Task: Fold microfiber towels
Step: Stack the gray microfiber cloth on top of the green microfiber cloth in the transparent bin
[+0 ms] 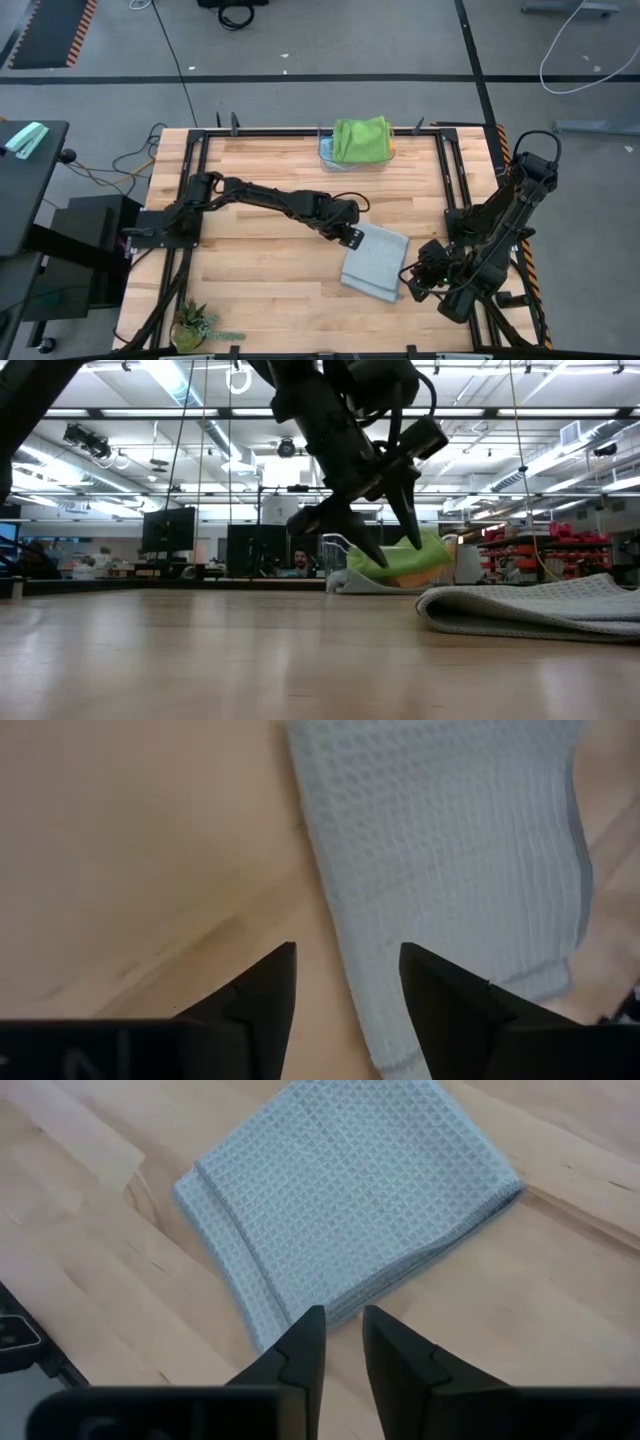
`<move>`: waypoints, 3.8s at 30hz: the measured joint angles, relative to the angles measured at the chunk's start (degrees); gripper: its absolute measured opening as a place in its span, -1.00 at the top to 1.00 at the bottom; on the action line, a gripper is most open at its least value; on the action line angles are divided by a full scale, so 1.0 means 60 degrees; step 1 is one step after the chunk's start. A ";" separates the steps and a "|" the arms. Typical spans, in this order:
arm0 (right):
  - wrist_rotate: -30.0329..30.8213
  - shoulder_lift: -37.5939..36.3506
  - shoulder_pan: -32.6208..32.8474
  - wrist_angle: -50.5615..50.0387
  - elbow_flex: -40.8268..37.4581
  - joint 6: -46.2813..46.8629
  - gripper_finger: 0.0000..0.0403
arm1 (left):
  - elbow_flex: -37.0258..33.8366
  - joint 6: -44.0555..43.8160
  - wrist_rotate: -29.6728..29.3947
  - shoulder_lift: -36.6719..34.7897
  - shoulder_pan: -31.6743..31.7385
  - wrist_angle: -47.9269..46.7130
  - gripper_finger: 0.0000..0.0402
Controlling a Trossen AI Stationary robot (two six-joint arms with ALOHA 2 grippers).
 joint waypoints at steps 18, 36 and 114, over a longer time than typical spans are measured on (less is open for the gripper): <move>0.0508 0.0004 0.0214 0.0604 0.0000 -0.0286 0.59 | 0.0004 -0.1096 0.0465 0.0853 -0.0062 0.1464 0.02; 0.0702 0.0004 0.0233 0.0827 -0.0004 -0.0449 0.59 | 0.0018 -0.1805 0.1078 0.1596 -0.0251 0.2958 -0.01; 0.0936 0.0004 0.0226 0.1170 -0.0011 -0.0770 0.59 | -0.0017 -0.1389 -0.0236 0.2421 -0.0480 0.6265 0.95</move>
